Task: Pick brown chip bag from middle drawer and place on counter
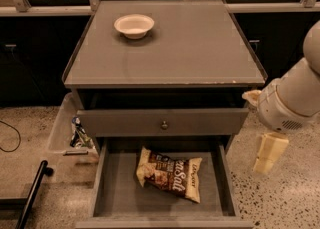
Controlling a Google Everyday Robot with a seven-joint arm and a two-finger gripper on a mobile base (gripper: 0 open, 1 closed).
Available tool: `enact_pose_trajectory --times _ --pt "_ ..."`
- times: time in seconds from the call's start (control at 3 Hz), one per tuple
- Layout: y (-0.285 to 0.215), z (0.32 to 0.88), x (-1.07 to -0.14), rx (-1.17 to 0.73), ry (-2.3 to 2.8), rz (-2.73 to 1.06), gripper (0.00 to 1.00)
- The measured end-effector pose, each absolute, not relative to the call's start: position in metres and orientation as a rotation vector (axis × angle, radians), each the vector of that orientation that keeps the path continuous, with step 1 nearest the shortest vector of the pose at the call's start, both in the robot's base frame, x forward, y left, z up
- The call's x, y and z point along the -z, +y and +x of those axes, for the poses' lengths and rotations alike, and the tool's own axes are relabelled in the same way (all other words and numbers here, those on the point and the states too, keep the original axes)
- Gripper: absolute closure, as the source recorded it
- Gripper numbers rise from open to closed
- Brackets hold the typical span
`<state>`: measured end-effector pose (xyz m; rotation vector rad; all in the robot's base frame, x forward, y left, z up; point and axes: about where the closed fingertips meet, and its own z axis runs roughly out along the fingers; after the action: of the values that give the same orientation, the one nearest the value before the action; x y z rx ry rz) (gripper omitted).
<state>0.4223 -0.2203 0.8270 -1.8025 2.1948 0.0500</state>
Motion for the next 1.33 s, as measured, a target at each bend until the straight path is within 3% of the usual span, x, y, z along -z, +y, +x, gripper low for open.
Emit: enact_pose_trajectory --times 0.67,1.33 --pt "-0.217 0.412 -0.832 -0.059 2.166 -1.821 0.00" --pt "-0.206 0.432 -0.726 -0.145 2.143 -1.810 0.00"
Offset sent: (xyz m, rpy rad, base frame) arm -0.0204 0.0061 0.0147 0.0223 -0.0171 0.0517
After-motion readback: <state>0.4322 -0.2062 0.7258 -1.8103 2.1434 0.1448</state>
